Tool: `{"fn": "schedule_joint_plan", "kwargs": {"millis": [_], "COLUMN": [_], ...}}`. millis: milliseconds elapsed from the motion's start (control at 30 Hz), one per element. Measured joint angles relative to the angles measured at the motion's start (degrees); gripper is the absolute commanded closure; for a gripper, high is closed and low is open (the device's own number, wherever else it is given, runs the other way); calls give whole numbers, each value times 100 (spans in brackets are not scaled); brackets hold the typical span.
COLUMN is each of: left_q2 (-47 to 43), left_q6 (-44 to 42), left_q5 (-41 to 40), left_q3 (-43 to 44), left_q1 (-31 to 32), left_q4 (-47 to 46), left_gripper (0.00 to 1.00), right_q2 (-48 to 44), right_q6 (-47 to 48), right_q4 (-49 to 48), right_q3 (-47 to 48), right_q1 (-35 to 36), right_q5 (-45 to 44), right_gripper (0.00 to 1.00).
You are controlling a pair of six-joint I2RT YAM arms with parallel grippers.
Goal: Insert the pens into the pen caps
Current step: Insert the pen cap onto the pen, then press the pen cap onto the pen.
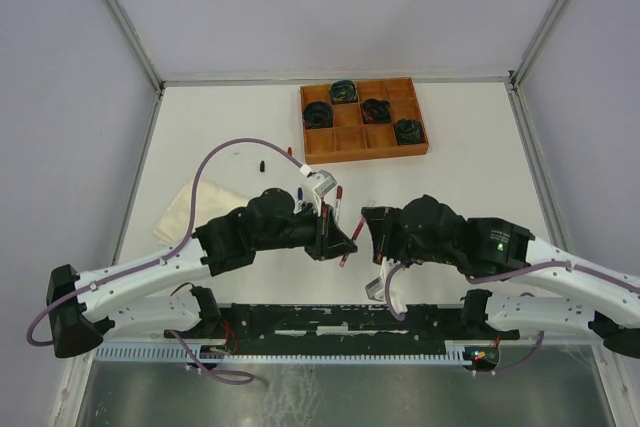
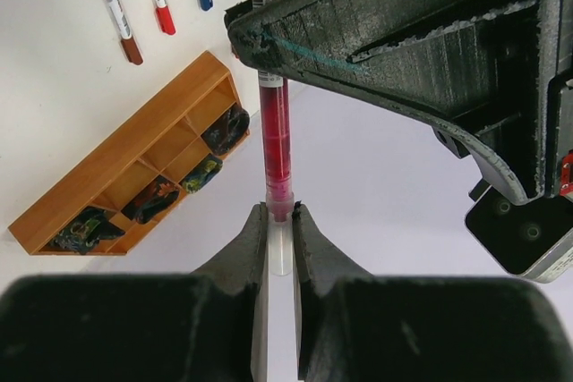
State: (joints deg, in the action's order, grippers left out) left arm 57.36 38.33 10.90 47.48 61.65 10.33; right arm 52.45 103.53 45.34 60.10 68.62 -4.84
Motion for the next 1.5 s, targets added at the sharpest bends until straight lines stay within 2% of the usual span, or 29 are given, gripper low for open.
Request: {"fn": "schedule_joint_plan", "kwargs": {"millis": [167, 567, 633, 800, 1067, 1167, 1300, 1500], "left_q2": [28, -70, -81, -96, -131, -232, -444, -702], "left_q6": [0, -2, -2, -2, -4, -13, -72, -227], "left_q5": [-13, -28, -173, -533, -686, -769, -863, -962], "left_q3": [68, 68, 68, 68, 68, 48, -4, -59], "left_q1": [-4, -31, -63, -264, -264, -264, -264, -264], "left_q4": [164, 286, 155, -240, -319, -317, -317, -315], "left_gripper": [97, 97, 97, 97, 97, 97, 97, 97], "right_q2": [79, 166, 168, 179, 70, -247, -916, -1397], "right_q6": [0, -35, -61, -85, -459, -1023, -2677, -6293], "right_q4": [26, 39, 37, 44, -120, -520, -1565, -3106], "right_q3": [0, 79, 81, 81, 2, -341, -1141, -1600], "right_q1": [181, 269, 315, 527, 527, 527, 527, 527], "right_q5": [-249, -319, -98, 463, 601, 586, 457, -623], "right_gripper": [99, 71, 68, 64, 63, 65, 66, 63]}}
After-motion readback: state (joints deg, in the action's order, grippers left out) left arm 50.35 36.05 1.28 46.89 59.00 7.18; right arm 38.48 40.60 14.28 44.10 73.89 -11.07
